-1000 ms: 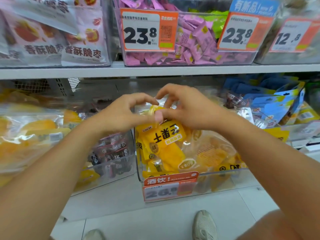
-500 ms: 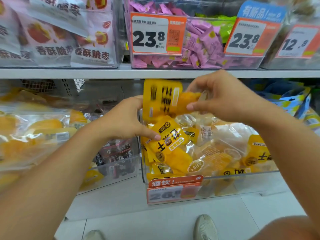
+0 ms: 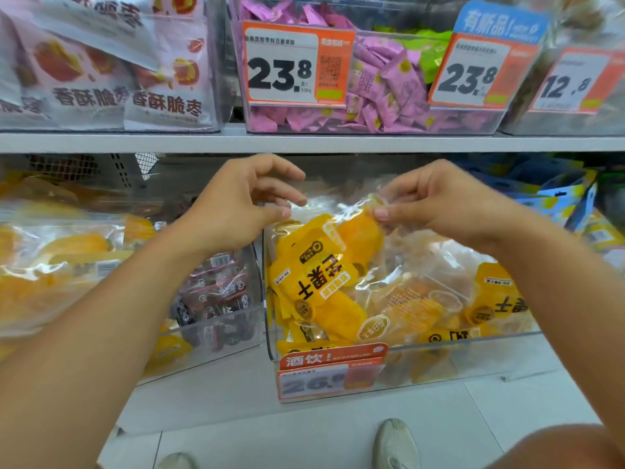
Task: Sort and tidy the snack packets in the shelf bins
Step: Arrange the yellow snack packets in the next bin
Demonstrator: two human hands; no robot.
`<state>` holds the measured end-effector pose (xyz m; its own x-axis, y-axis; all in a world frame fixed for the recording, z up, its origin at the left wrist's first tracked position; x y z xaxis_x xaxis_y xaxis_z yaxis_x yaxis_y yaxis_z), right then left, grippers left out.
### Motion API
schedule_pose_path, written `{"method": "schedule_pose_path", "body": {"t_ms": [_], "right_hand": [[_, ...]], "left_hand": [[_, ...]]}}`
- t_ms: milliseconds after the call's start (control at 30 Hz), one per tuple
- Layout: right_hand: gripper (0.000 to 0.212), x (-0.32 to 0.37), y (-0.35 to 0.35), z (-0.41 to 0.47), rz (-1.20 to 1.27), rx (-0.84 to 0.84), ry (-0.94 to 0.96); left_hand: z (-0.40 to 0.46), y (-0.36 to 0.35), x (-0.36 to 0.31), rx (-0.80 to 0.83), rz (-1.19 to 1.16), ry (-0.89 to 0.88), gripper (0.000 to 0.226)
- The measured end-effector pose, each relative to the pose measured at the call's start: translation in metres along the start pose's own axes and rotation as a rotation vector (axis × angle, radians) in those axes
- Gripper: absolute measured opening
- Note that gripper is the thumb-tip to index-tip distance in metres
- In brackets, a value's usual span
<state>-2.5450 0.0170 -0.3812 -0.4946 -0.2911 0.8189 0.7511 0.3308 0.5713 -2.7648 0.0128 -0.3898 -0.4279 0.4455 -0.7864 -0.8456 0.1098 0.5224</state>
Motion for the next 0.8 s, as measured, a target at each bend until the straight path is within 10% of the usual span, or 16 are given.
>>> {"method": "schedule_pose_path", "body": {"t_ms": [267,500,667,800], "right_hand": [[0.011,0.032,-0.055,0.020,-0.466,-0.027,0.122],[0.019,0.034,-0.036,0.028,-0.050,-0.185,0.073],[0.027,-0.017,-0.039,0.031,-0.779,0.165,-0.168],[0.008,-0.004,-0.034,0.034,-0.548,0.038,-0.061]], "left_hand": [[0.000,-0.012,-0.003,-0.115,-0.254,0.083,0.014],[-0.010,-0.020,-0.006,0.093,0.148,0.010,0.031],[-0.009,-0.016,-0.004,0.128,0.153,0.036,0.024],[-0.009,-0.026,-0.001,0.215,0.234,0.036,0.024]]}}
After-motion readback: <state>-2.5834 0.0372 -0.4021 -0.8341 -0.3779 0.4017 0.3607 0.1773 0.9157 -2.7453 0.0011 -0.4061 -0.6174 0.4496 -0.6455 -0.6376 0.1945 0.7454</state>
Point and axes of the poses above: each hand's wrist, its own z-axis towards the middle knuckle, its own y-axis out of the back of the hand, x = y × z, the point moved 9 cm from there along z, towards the middle knuckle, and after that the axes turned 4 degrees about x, right-handed, at the moved point
